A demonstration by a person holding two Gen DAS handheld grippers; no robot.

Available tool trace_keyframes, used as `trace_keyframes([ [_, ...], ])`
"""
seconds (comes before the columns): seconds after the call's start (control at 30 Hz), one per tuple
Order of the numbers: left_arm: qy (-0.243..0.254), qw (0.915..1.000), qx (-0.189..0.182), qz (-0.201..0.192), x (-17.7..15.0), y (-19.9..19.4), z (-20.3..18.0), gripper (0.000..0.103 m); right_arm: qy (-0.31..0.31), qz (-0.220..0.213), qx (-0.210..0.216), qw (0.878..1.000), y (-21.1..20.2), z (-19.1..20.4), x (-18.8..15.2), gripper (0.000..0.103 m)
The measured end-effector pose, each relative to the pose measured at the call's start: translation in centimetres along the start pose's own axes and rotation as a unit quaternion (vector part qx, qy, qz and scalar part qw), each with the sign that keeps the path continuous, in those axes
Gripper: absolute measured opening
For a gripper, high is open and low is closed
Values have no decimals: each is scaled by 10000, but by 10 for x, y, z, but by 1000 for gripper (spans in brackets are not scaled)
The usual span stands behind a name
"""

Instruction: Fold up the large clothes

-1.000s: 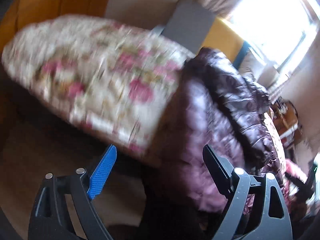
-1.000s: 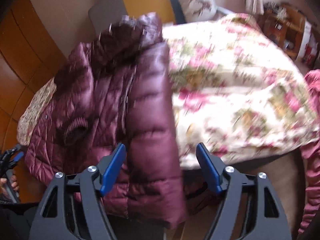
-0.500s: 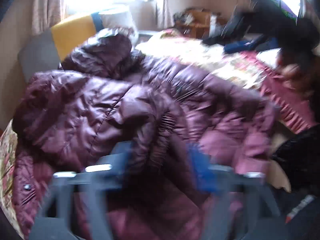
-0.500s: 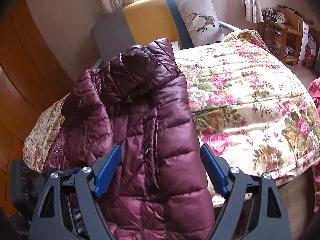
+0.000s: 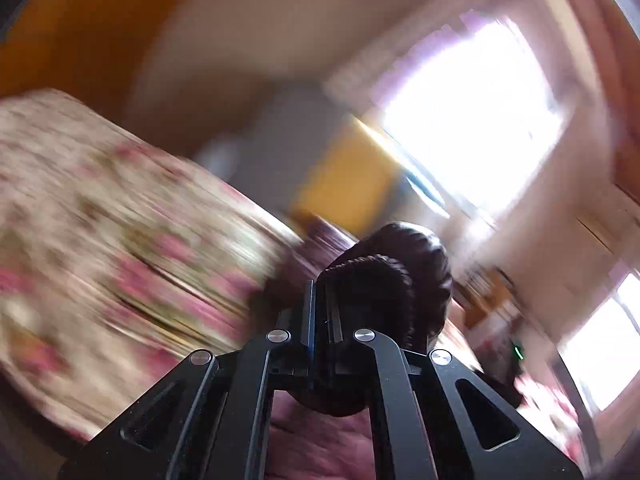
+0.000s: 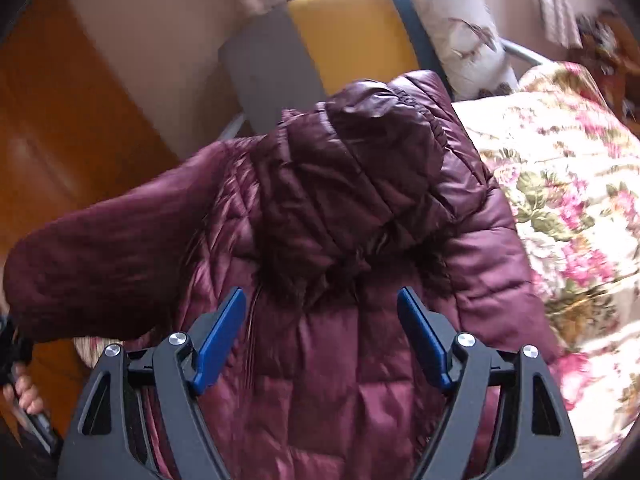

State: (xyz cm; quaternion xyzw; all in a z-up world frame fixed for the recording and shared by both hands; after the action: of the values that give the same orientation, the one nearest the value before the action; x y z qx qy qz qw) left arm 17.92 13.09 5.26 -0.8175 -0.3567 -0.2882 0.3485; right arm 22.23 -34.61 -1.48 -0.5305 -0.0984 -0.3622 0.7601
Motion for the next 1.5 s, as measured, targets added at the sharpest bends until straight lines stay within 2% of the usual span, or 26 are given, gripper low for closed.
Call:
trace_keyframes([
  [0.1, -535, 9946, 761, -467, 54, -22, 72, 3, 865, -320, -209, 9955, 21, -22, 27, 79],
  [0.17, -920, 9844, 1312, -731, 85, -35, 122, 3, 1115, -394, -166, 9928, 31, -27, 40, 77],
  [0.2, -1019, 9801, 1514, -781, 91, -37, 138, 3, 1088, -409, -233, 9929, 37, -25, 47, 73],
  [0.23, -1188, 9742, 1736, -817, 96, -33, 153, 3, 1004, -359, -314, 9938, 44, -21, 53, 59],
  [0.27, -1346, 9699, 1864, -808, 103, -33, 169, 3, 932, -305, -367, 9945, 47, -18, 56, 39],
  [0.33, -1495, 9572, 2376, -705, 108, -22, 199, 3, 714, -219, -470, 9961, 48, -11, 65, 20],
  [0.43, -1838, 9428, 2735, -495, 101, -9, 230, 5, 227, -456, -674, 9964, 22, -4, 81, 14],
  [0.47, -1914, 9379, 2861, -425, 95, -4, 237, 20, 182, -599, -690, 9957, 9, -8, 88, 13],
  [0.5, -1973, 9372, 2849, -403, 90, -2, 238, 49, 187, -802, -724, 9940, -8, -16, 98, 13],
  [0.57, -2103, 9328, 2882, -513, 82, -4, 239, 82, 263, -1218, -969, 9875, -43, -42, 117, 13],
  [0.6, -2159, 9297, 2916, -635, 77, -9, 237, 82, 321, -1374, -1090, 9840, -56, -55, 125, 13],
  [0.67, -2110, 9355, 2790, -488, 72, -7, 232, 82, 428, -1759, -1607, 9703, -87, -94, 143, 13],
  [0.73, -1905, 9394, 2823, -395, 61, -6, 218, 82, 629, -1945, -2023, 9577, -105, -133, 157, 13],
  [0.83, -1555, 9542, 2555, -96, 40, 6, 193, 82, 977, -2061, -2721, 9348, -123, -200, 175, 13],
  [1.0, -1071, 9714, 2035, 598, -5, 30, 146, 82, 1675, -1852, -3724, 8939, -129, -301, 175, 13],
  [1.1, -887, 9775, 1567, 1103, -37, 44, 115, 82, 2061, -1415, -4203, 8723, -123, -347, 150, 12],
  [1.17, -735, 9782, 1357, 1391, -59, 52, 98, 82, 2390, -1117, -4330, 8619, -120, -367, 127, 13],
  [1.23, -561, 9771, 1122, 1717, -83, 59, 81, 82, 2635, -919, -4155, 8657, -110, -376, 103, 18],
  [1.3, -535, 9739, 855, 2035, -106, 62, 69, 82, 2757, -984, -3832, 8760, -106, -372, 88, 36],
  [1.33, -526, 9725, 785, 2127, -112, 63, 67, 82, 2794, -1087, -3629, 8823, -108, -366, 81, 61],
  [1.37, -514, 9710, 693, 2231, -120, 64, 63, 82, 2803, -1224, -3378, 8901, -115, -358, 73, 77],
  [1.4, -534, 9690, 599, 2338, -128, 64, 61, 82, 2758, -1248, -3195, 8979, -119, -349, 74, 80],
  [1.43, -562, 9679, 549, 2387, -132, 65, 60, 82, 2648, -1192, -2953, 9102, -121, -339, 69, 83],
  [1.5, -659, 9657, 380, 2483, -142, 61, 56, 82, 2238, -862, -2141, 9469, -119, -304, 56, 87],
])
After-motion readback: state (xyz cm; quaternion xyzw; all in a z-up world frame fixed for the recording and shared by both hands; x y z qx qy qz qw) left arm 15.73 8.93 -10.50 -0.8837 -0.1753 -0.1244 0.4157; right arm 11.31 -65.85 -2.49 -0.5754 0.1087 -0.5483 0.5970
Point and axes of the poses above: each gripper's, at about its wrist camera, not at the fingertips, and y roughly the way its jaws point, z to its left, x to its top, the point moved 4 cm from there along y, roughly the way its jaws point, and after that the axes turned 2 degrees about -x, right-handed, at the moved point
